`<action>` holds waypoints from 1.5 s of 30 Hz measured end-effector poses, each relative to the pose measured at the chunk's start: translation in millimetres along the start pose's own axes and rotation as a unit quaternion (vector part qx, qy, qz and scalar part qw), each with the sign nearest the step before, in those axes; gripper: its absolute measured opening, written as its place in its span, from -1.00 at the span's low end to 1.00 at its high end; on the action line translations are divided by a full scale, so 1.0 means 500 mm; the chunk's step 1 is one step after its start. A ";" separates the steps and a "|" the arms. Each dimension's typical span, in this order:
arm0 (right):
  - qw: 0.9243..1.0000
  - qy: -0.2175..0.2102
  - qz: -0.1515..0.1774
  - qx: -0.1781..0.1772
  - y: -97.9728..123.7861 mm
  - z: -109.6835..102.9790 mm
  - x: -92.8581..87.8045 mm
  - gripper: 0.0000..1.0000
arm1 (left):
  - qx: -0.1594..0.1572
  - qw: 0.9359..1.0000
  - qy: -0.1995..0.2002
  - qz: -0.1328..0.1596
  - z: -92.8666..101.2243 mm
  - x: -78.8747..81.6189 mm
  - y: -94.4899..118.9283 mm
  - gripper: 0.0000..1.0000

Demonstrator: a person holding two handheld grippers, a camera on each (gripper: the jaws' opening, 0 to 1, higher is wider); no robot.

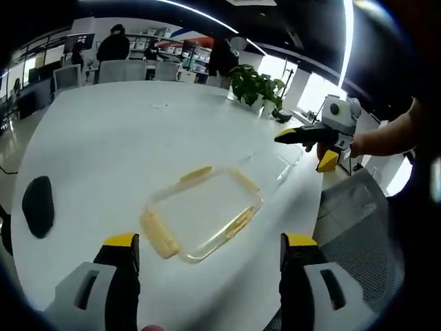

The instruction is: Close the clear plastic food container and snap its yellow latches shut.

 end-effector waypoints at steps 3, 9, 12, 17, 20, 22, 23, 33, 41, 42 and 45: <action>1.000 0.000 -0.006 0.002 -0.003 0.004 -0.005 0.31 | -0.003 1.000 -0.003 -0.002 -0.004 0.002 -0.002 0.69; 1.000 0.000 -0.014 0.003 -0.010 0.010 -0.008 0.27 | -0.007 1.000 -0.009 -0.009 -0.012 0.004 -0.005 0.69; 1.000 0.002 -0.019 0.006 -0.015 0.012 -0.010 0.24 | -0.009 1.000 -0.012 -0.011 -0.018 0.007 -0.008 0.69; 1.000 0.003 -0.022 0.008 -0.020 0.017 -0.009 0.25 | -0.014 1.000 -0.018 -0.015 -0.021 0.010 -0.013 0.69; 0.999 0.010 -0.030 0.009 -0.023 0.021 -0.013 0.27 | -0.016 1.000 -0.019 -0.017 -0.025 0.011 -0.016 0.69; 0.999 0.009 -0.033 0.010 -0.024 0.023 -0.016 0.27 | -0.017 0.999 -0.020 -0.019 -0.026 0.011 -0.017 0.70; 0.999 0.011 -0.035 0.010 -0.025 0.024 -0.015 0.27 | -0.019 0.999 -0.021 -0.021 -0.026 0.010 -0.018 0.71; 0.998 0.018 -0.051 0.018 -0.032 0.033 -0.023 0.26 | -0.029 0.998 -0.035 -0.042 -0.037 0.001 -0.025 0.72; 0.997 0.028 -0.064 0.025 -0.037 0.036 -0.029 0.26 | -0.031 0.998 -0.037 -0.050 -0.051 0.001 -0.028 0.72; 0.997 0.028 -0.067 0.026 -0.038 0.036 -0.031 0.26 | -0.032 0.997 -0.040 -0.051 -0.052 0.002 -0.029 0.72; 0.996 0.032 -0.072 0.029 -0.041 0.038 -0.034 0.26 | -0.033 0.997 -0.042 -0.053 -0.057 0.005 -0.033 0.73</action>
Point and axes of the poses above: the point that each gripper's makers call its tool centre point, and the gripper's own axes: y roughly backward along the fingers, z roughly to its right, x roughly out of its top, the point moved 1 cm from there along y, roughly backward along the fingers, and after that the axes turned 8 degrees about z, right-handed, at the moved point
